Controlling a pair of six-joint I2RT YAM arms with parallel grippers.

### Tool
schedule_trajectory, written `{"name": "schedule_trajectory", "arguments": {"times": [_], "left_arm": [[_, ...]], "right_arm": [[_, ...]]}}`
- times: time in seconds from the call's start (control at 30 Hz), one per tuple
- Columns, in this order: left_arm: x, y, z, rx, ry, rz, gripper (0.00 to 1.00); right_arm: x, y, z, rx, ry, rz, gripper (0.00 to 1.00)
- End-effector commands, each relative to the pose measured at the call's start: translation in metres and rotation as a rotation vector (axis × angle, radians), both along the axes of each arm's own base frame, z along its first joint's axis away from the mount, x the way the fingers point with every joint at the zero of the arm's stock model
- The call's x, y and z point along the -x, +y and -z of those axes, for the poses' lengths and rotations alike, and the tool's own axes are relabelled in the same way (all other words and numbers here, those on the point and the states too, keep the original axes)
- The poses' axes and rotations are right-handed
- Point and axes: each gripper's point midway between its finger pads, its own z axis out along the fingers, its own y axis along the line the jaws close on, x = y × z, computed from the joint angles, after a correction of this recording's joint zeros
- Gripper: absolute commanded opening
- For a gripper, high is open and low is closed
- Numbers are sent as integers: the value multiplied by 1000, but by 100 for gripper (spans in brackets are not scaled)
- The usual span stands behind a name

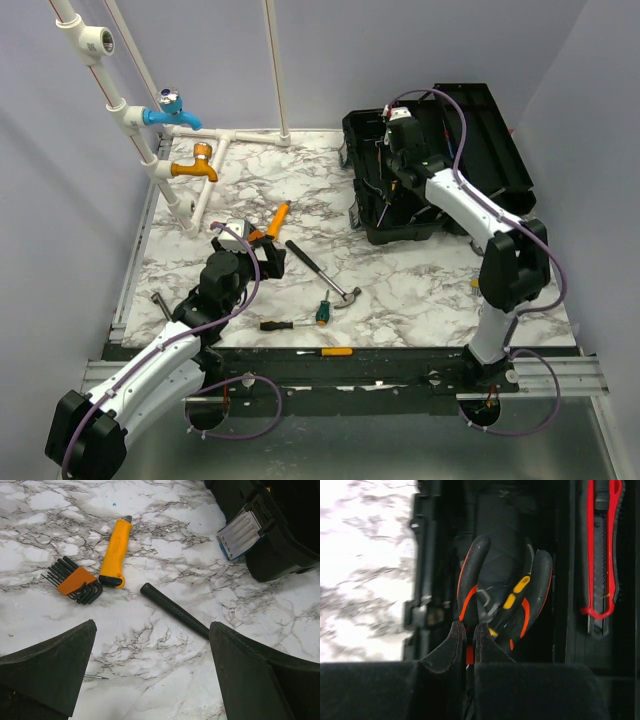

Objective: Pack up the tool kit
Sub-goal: Place the pliers in the toolbox.

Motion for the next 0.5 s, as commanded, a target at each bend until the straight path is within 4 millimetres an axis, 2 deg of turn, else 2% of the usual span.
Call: {"name": "schedule_trajectory", "arguments": {"times": [0.0,0.07,0.13,0.2,0.23,0.3,0.47], "left_arm": [[-3,-5,-14,18,-39,26,98],[-3,-5,-12,15,-36,24,98],[-4,-5,-11,12,-31,24,98],[-4,-6,-11,9,-28,24,98],[-5,-6,-11,8,-27,24,98],[-5,-6,-11,9,-28,24,98],[-5,-6,-12,10,-30,24,98]], "right_arm": [[-28,-15,35,169,27,75,1],[-34,-26,47,242,55,126,1],[-36,-30,55,270,87,147,8],[-33,-31,53,273,103,164,43],[-31,-30,50,261,96,159,52],[-26,-23,41,223,63,122,59],[0,8,10,128,16,3,62]]}}
